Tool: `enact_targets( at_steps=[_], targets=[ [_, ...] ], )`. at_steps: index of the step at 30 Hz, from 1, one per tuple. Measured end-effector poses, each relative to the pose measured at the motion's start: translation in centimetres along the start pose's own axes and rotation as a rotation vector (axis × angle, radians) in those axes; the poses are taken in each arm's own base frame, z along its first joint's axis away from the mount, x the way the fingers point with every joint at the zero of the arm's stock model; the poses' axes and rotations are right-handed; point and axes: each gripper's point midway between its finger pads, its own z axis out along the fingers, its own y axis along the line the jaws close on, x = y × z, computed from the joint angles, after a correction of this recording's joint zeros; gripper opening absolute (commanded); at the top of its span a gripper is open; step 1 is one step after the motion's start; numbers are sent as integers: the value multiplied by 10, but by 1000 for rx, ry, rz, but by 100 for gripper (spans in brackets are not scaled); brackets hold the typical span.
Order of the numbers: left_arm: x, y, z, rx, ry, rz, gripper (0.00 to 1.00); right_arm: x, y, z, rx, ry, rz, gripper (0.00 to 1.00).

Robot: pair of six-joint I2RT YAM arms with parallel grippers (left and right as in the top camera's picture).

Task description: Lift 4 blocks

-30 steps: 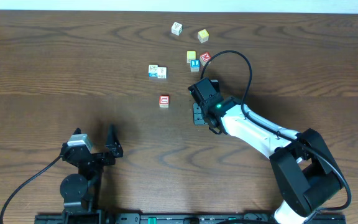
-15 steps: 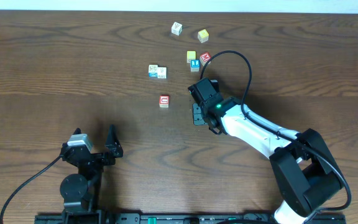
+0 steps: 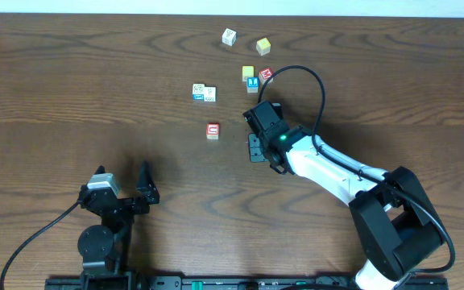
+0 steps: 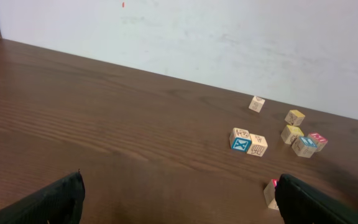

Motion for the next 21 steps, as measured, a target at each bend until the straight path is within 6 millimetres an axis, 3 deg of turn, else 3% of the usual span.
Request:
enact_targets(
  at_steps=[7,13,21],
  targets=[
    [0,0,0,0,0,0,98,-10,5,0,-21,-40,-46,49],
    [0,0,0,0,0,0,98,-20,11,-1,-41,-84,-87,41],
    [0,0,0,0,0,0,98,-20,11,-1,-40,-84,-117,12]
  ],
)
